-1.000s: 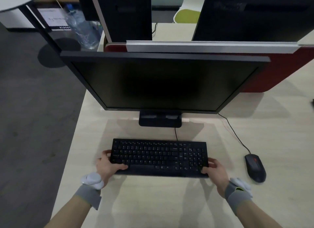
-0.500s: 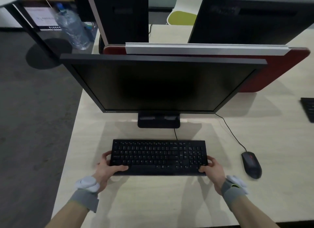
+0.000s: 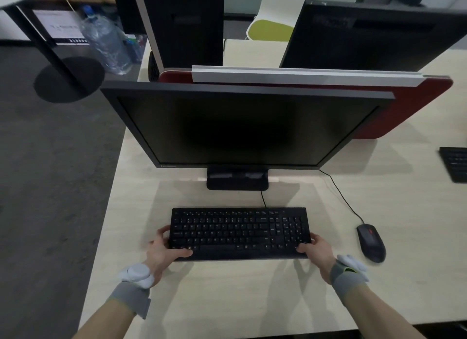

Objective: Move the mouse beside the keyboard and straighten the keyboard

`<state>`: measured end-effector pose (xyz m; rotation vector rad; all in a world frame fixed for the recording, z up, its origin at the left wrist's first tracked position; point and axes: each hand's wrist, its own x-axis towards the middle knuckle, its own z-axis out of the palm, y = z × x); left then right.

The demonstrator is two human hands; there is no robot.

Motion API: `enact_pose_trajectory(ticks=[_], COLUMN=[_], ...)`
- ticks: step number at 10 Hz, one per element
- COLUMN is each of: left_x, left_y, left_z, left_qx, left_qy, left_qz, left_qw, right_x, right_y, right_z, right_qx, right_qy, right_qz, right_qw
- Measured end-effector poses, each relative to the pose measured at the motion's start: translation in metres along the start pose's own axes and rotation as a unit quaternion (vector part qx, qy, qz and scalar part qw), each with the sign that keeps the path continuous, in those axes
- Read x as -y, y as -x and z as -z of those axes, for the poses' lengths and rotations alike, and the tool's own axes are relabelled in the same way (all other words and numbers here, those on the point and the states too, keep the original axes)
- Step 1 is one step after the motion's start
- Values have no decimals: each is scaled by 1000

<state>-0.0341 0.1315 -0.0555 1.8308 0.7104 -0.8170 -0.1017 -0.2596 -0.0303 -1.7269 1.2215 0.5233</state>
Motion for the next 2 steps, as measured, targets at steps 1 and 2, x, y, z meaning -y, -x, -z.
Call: enact_pose_trajectory(ticks=[1,2], left_x=[-12,-22], left_y=[20,44], left_z=[-5,-16], left_qx=[-16,-84], left_qy=[-58,-102], left_qz=[-1,19], left_qw=[998,991], right_x=[-1,-7], right_y=[7,8], right_z=[-1,1], right_qx=[-2,6], right_qy=[114,182], right_qz=[5,4], right_qw=[993,983])
